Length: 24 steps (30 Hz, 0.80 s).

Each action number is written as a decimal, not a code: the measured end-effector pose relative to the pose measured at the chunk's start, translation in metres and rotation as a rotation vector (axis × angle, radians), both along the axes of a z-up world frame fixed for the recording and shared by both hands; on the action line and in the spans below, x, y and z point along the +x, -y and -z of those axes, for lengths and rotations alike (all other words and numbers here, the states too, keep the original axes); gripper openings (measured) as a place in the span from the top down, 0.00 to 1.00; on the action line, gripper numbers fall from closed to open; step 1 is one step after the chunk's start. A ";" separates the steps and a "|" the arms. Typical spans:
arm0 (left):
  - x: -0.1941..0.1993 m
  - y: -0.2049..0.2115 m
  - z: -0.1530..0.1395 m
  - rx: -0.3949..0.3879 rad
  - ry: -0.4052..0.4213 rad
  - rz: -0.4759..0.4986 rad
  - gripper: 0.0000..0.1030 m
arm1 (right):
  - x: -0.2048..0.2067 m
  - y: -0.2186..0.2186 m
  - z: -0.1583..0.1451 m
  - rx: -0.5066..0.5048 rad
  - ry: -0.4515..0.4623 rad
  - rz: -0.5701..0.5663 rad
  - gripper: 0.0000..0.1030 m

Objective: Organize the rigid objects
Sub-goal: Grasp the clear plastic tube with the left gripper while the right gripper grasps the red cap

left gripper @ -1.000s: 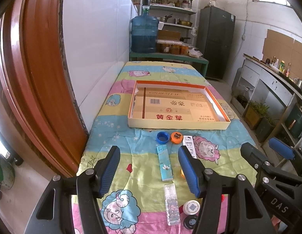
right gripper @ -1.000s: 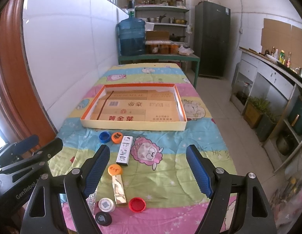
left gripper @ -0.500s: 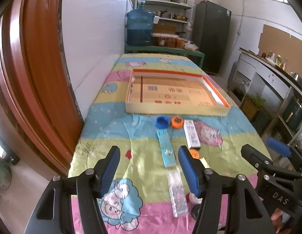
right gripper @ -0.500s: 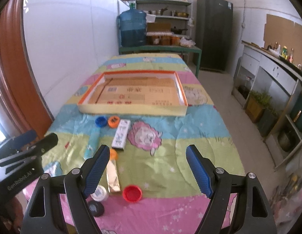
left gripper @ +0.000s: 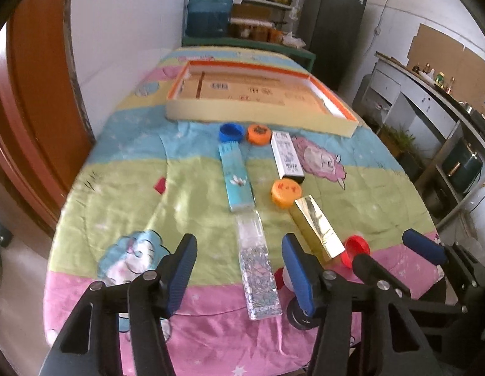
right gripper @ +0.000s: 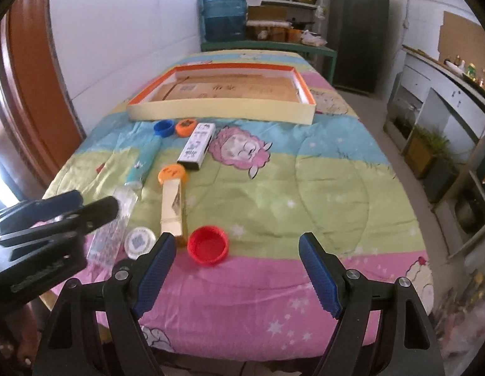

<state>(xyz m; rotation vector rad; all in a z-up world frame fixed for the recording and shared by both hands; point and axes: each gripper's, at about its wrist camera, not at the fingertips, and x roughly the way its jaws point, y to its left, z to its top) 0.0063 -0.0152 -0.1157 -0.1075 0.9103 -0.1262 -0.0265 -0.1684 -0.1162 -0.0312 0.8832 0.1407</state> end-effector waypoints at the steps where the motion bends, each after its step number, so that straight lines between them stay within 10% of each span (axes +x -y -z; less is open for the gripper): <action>1: 0.002 0.000 0.004 -0.008 -0.013 -0.001 0.50 | 0.000 0.000 0.002 -0.001 -0.003 -0.003 0.21; 9: 0.005 0.002 0.014 -0.029 -0.023 0.011 0.62 | 0.005 -0.003 0.015 -0.017 -0.023 -0.023 0.25; 18: 0.004 0.001 0.014 -0.036 -0.002 0.031 0.80 | 0.010 -0.012 0.019 -0.027 0.013 -0.085 0.68; 24: 0.001 -0.004 0.013 -0.057 0.006 0.036 0.80 | 0.009 -0.008 0.017 -0.004 0.021 -0.085 0.70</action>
